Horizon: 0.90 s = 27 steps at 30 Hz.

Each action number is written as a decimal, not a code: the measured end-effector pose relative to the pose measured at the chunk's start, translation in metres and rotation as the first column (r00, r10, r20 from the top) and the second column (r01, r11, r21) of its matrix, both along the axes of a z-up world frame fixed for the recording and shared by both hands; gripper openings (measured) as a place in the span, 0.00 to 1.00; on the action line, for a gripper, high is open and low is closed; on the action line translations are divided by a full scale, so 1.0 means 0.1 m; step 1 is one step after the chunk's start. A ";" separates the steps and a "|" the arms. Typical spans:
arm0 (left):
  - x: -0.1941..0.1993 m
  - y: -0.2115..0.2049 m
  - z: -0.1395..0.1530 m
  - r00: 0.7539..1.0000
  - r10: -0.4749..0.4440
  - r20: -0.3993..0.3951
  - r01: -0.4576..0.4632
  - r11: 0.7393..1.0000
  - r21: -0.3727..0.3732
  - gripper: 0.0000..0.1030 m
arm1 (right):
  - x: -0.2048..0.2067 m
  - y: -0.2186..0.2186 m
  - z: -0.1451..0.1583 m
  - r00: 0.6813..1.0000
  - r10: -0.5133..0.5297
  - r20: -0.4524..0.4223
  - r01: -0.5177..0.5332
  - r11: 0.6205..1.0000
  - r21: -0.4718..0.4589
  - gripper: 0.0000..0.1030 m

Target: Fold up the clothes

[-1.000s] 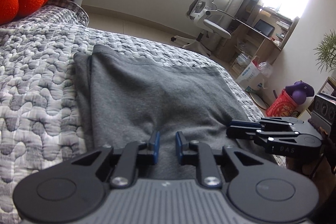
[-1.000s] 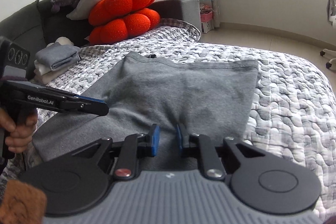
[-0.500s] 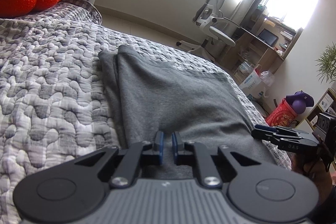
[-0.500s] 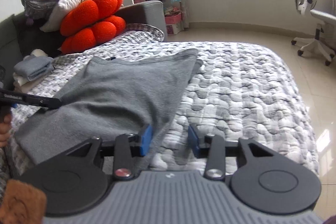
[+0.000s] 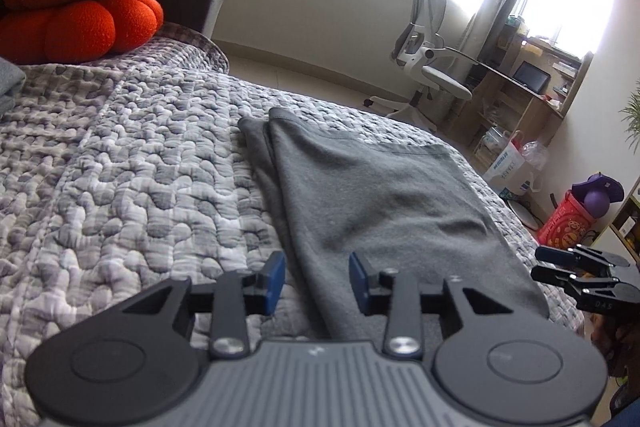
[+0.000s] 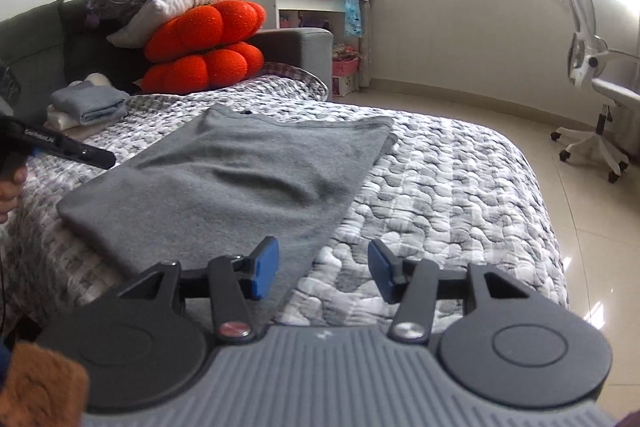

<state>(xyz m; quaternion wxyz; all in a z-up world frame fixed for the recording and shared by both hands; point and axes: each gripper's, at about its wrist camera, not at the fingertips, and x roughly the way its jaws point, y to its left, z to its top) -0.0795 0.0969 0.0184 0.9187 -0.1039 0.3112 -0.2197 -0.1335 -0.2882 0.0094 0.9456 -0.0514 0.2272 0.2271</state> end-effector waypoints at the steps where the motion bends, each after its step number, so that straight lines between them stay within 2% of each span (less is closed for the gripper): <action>1: -0.04 -0.03 0.02 1.000 -0.013 0.014 0.013 1.000 0.009 0.35 | -0.04 0.06 0.02 0.999 0.041 0.011 -0.041 0.999 -0.008 0.56; 4: -0.14 -0.18 0.07 0.996 -0.062 0.066 0.059 0.997 0.053 0.37 | -0.11 0.25 0.05 0.986 0.164 0.035 -0.163 0.986 -0.032 0.57; 6: -0.15 -0.25 0.07 0.992 -0.098 0.077 0.094 0.994 0.053 0.39 | -0.11 0.40 0.01 0.973 0.230 0.024 -0.229 0.972 -0.055 0.57; 12: -0.03 -0.31 -0.15 0.992 -0.124 -0.009 0.124 0.992 0.001 0.39 | -0.11 0.81 -0.13 0.922 0.388 -0.018 -0.386 0.912 -0.134 0.58; 14: -0.02 -0.27 -0.17 0.993 -0.121 -0.015 0.120 0.992 -0.034 0.39 | -0.12 0.91 -0.17 0.904 0.426 -0.021 -0.424 0.890 -0.170 0.66; 17: 0.00 -0.24 -0.16 0.993 -0.116 -0.039 0.113 0.992 -0.058 0.38 | -0.08 0.95 -0.20 0.903 0.430 -0.009 -0.422 0.883 -0.203 0.68; 18: 0.01 -0.25 -0.15 0.992 -0.117 -0.041 0.114 0.992 -0.055 0.38 | -0.05 0.96 -0.20 0.905 0.426 -0.008 -0.418 0.885 -0.207 0.64; 19: 0.00 -0.25 -0.15 0.992 -0.118 -0.042 0.116 0.992 -0.049 0.38 | -0.05 0.95 -0.18 0.907 0.420 -0.004 -0.412 0.888 -0.205 0.50; 21: -0.01 -0.24 -0.12 0.992 -0.120 -0.045 0.118 0.992 -0.041 0.38 | -0.06 0.94 -0.14 0.912 0.409 0.006 -0.400 0.895 -0.200 0.36; 22: -0.02 -0.24 -0.11 0.992 -0.119 -0.045 0.118 0.992 -0.035 0.38 | -0.06 0.93 -0.12 0.915 0.404 0.011 -0.394 0.898 -0.197 0.24; 24: -0.06 -0.25 -0.05 0.994 -0.109 -0.023 0.109 0.994 0.000 0.38 | -0.07 0.92 -0.07 0.920 0.392 0.020 -0.381 0.904 -0.191 0.18; 27: -0.16 -0.25 0.09 0.991 -0.119 0.054 0.116 0.992 0.051 0.42 | -0.06 0.91 0.01 0.928 0.372 0.041 -0.359 0.916 -0.178 0.16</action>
